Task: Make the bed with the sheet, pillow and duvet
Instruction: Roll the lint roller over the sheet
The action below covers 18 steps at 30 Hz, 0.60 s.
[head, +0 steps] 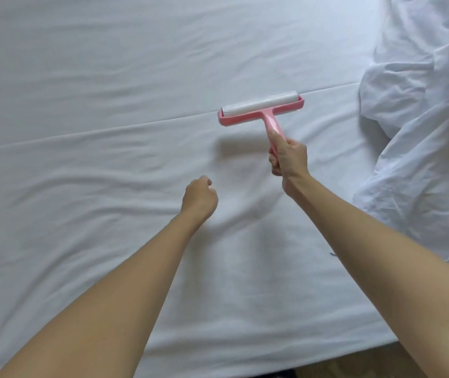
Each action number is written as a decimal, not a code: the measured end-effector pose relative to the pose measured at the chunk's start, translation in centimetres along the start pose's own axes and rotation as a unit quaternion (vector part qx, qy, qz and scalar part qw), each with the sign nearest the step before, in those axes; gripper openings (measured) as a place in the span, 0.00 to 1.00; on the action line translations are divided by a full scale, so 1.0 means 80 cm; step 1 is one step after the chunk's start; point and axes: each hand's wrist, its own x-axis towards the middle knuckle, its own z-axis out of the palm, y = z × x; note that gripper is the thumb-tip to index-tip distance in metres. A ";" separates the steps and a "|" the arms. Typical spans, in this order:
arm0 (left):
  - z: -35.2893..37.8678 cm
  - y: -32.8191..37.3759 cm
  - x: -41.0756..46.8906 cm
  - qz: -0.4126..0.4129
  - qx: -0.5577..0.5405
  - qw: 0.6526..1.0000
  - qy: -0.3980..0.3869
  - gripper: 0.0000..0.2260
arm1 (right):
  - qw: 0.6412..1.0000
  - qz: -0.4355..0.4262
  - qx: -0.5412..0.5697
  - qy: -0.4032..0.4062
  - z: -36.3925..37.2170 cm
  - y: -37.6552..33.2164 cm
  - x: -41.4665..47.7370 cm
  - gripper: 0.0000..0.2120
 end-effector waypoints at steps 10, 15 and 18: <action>0.022 0.082 0.074 -0.049 -0.010 0.998 0.031 0.20 | 0.984 -0.010 -0.051 -0.169 0.024 -0.060 0.143 0.16; 0.050 0.059 0.075 -0.034 0.058 0.998 0.016 0.10 | 0.970 0.072 -0.135 -0.188 0.022 -0.028 0.169 0.18; 0.063 0.045 0.071 -0.026 0.072 0.997 0.022 0.20 | 0.967 0.068 -0.164 -0.183 0.003 0.006 0.161 0.18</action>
